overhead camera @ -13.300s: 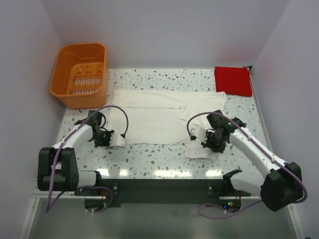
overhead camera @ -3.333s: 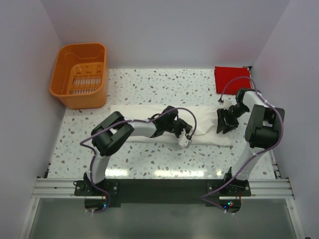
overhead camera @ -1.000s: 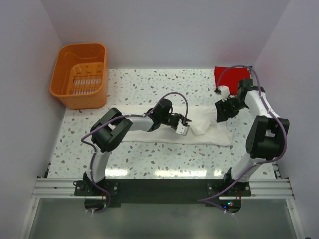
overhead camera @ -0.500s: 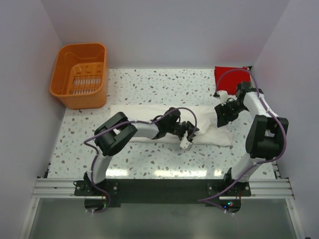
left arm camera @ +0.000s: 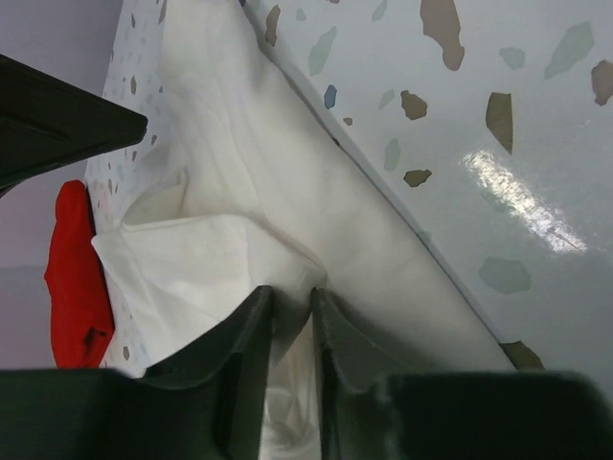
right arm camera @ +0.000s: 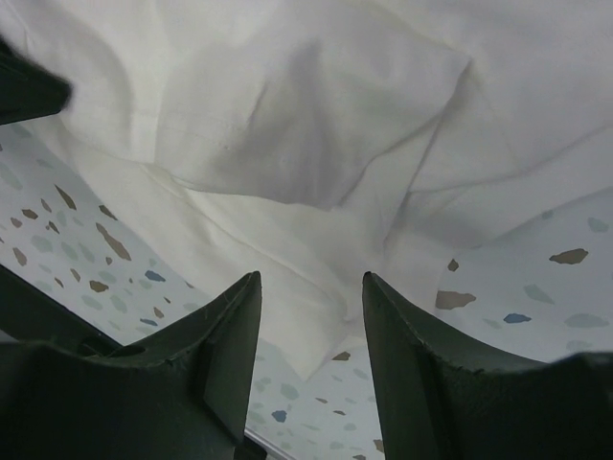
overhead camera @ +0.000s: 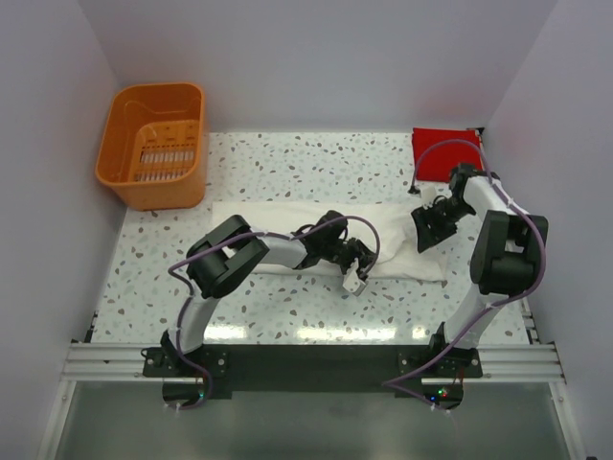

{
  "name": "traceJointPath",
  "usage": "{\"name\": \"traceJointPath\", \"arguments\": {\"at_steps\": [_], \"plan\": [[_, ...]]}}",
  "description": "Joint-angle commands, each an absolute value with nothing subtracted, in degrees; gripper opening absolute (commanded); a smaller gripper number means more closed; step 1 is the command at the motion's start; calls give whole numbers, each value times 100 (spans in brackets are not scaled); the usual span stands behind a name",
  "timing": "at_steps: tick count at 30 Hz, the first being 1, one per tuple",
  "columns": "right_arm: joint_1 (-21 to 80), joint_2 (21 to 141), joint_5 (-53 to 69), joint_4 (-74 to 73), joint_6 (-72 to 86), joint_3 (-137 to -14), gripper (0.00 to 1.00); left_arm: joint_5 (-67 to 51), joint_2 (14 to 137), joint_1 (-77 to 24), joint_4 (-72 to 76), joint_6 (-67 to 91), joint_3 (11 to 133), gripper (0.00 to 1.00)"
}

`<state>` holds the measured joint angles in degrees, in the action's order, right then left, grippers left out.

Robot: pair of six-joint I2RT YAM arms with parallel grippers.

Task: Fold and stack the t-shirts
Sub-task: Fold the tshirt

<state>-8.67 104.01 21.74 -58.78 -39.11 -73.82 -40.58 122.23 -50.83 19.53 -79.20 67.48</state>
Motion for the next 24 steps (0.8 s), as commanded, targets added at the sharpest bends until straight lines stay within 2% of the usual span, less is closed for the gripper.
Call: {"name": "traceJointPath", "arguments": {"at_steps": [1,4,7,24], "plan": [[-852,10459,2013,-5819,-3788,-7488,50,-4105,12261,-5115,2082,-7998,6908,23],[-852,10555,1890,-5766,-3753,-7471,49,-4096,12235,-5115,2232,-7972,6908,10],[-853,10600,1784,-5713,-3718,-7462,49,-4174,12164,-5115,2276,-7919,6882,1],[-861,10494,1538,-5757,-3806,-7400,47,-4711,11865,-4694,792,-8701,6969,0]]}}
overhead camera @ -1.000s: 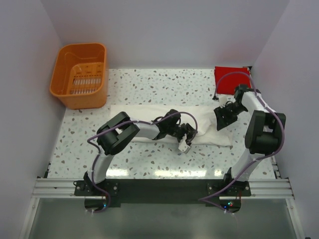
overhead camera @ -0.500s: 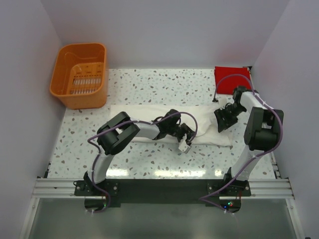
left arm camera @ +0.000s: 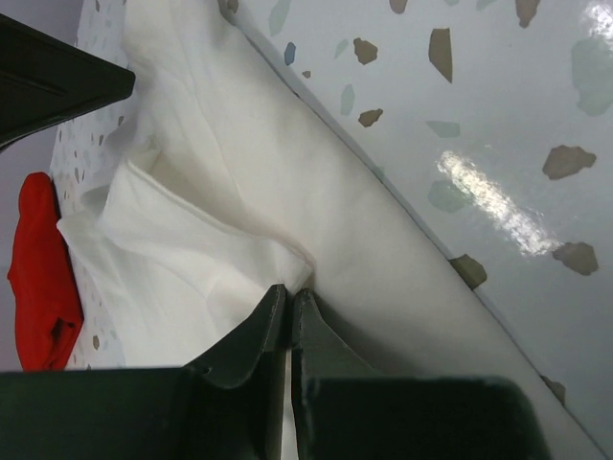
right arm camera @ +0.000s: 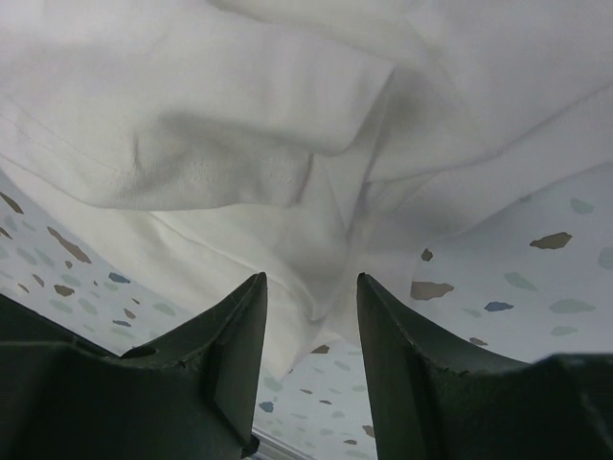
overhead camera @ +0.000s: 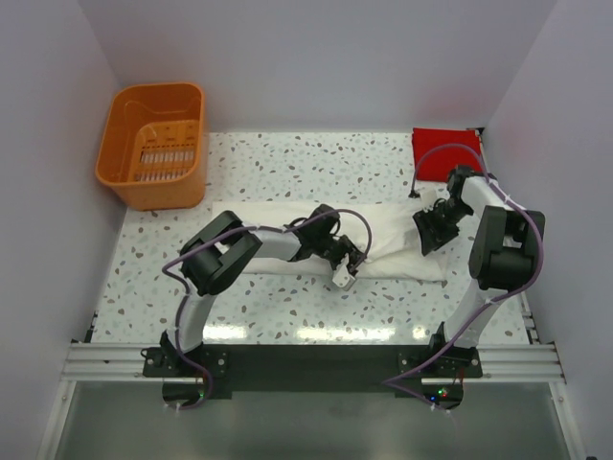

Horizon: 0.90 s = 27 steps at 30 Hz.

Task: Fold and stack the t-shirts
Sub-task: Fold the tshirt

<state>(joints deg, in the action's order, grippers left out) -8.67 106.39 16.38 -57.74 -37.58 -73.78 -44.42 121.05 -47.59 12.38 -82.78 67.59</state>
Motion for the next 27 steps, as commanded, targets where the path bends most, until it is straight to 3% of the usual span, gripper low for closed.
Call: {"name": "traceJointPath", "arguments": {"at_steps": [1,15,27], "plan": [[-861,10485,1529,-5774,-3823,-7435,46,-4694,11883,-4685,704,-8814,7005,0],[-861,10458,2592,-5520,-2875,-7769,45,-4553,12112,-4588,457,-8886,7277,0],[-756,11012,2233,-5036,-2162,-7717,34,-4579,12138,-4544,624,-8754,7242,0]]}}
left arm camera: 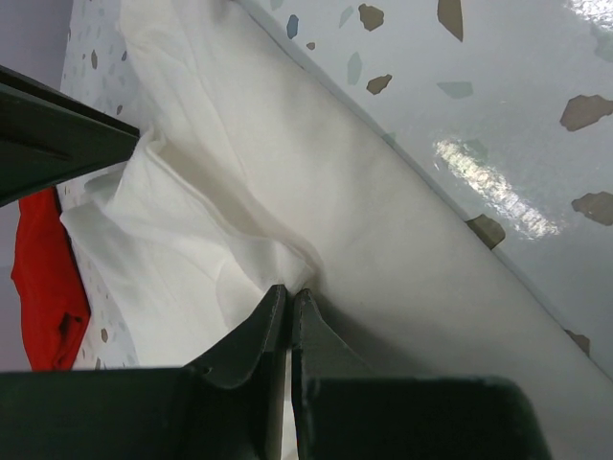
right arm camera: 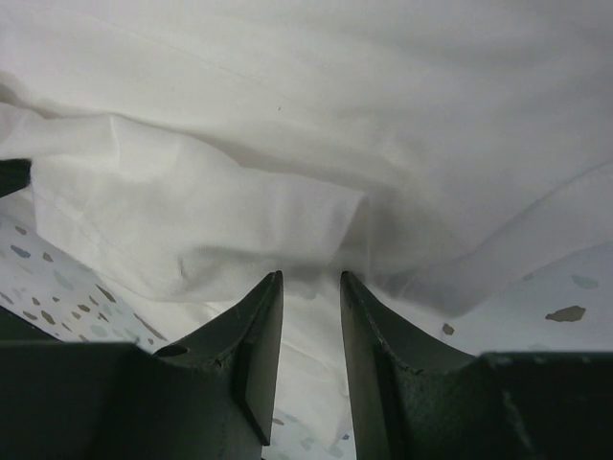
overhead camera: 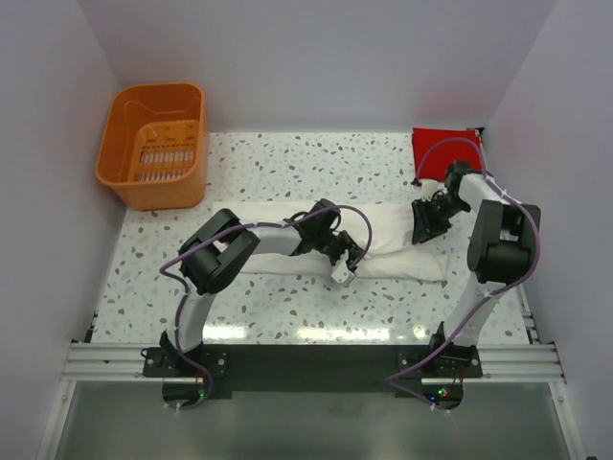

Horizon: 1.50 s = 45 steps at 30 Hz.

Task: Fold and stack the t-shirts
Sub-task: Fold the tshirt

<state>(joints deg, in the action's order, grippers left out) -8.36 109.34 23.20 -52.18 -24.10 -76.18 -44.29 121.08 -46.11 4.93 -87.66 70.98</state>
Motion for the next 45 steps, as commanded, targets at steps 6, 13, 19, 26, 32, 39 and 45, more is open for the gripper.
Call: {"name": "traceJointPath", "arguments": {"at_steps": [6,13,19,26,32,39,45], "plan": [[-677,11162,2136,-4983,-2066,-7620,33,-4588,12155,-4544,703,-8710,7251,0],[-668,11118,2153,-5150,-2100,-7646,28,-4579,12173,-4535,694,-8710,7242,0],[-668,10952,2083,-5335,-2153,-7796,32,-4588,12182,-4544,703,-8701,7251,0],[-668,10477,1863,-5291,-2048,-7813,28,-4588,12173,-4544,721,-8666,7251,0],[-615,10406,1916,-5379,-1776,-7682,26,-4579,12173,-4535,756,-8640,7277,0],[-571,10643,1846,-5327,-1679,-7453,25,-4597,12173,-4544,765,-8631,7277,0],[-571,10828,1705,-5168,-1749,-7348,25,-4605,12155,-4544,765,-8631,7277,0]]}}
